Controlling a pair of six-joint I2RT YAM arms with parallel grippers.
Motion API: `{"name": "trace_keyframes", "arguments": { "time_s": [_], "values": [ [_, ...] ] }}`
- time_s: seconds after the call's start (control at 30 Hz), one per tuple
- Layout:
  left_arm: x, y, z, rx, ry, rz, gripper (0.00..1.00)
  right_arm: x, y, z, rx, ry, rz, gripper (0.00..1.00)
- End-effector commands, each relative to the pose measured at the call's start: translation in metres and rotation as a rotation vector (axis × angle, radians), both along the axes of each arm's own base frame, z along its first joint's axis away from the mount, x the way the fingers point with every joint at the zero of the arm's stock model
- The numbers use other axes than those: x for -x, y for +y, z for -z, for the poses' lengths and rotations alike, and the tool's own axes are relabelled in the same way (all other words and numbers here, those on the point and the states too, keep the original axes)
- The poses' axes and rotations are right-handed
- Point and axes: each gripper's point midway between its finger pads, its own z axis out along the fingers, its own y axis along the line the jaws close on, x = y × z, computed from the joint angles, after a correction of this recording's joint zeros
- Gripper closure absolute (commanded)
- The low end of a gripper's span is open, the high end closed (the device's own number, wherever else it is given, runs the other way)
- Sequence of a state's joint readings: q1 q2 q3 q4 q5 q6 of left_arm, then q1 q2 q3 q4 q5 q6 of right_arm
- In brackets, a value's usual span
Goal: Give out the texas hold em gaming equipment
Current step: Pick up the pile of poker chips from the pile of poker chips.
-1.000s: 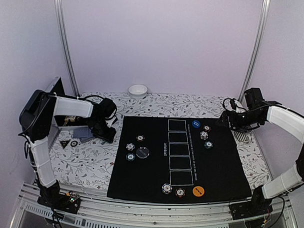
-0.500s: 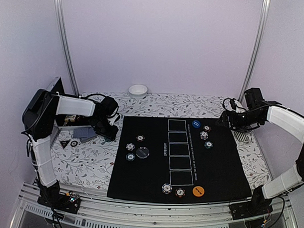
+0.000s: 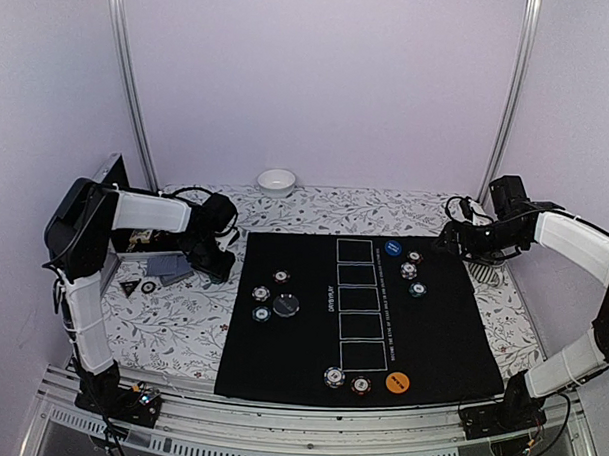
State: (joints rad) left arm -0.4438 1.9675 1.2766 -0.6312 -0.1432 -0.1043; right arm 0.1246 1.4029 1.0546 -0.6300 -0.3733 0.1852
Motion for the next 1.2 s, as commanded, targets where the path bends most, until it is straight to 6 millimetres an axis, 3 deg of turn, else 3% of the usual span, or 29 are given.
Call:
{"name": "trace_keyframes", "arguments": {
  "time_s": [0.0, 0.5, 0.6, 0.7, 0.8, 1.0, 1.17],
  "values": [
    [0.024, 0.017, 0.016, -0.060, 0.108, -0.001, 0.51, 0.000, 0.003, -0.003, -0.003, -0.006, -0.019, 0.01],
    [0.033, 0.016, 0.017, -0.044, 0.143, 0.008, 0.52, 0.000, 0.005, -0.003, -0.009, -0.005, -0.027, 0.01],
    [0.029, 0.011, 0.017, -0.023, 0.126, 0.020, 0.65, -0.001, 0.004, -0.003, -0.008, -0.006, -0.027, 0.01],
    [0.028, 0.009, 0.019, -0.012, 0.122, 0.022, 0.99, 0.000, 0.005, -0.004, -0.011, -0.007, -0.028, 0.01],
    [0.025, 0.009, 0.017, -0.011, 0.104, 0.017, 1.00, 0.001, 0.004, -0.005, -0.008, -0.011, -0.027, 0.01],
    [0.008, 0.008, -0.034, 0.002, -0.024, -0.007, 1.00, 0.000, 0.005, -0.006, -0.014, -0.012, -0.031, 0.01],
    [0.005, 0.009, -0.060, 0.002, -0.073, -0.013, 1.00, 0.000, 0.006, -0.007, -0.013, -0.016, -0.031, 0.01]
  ]
}}
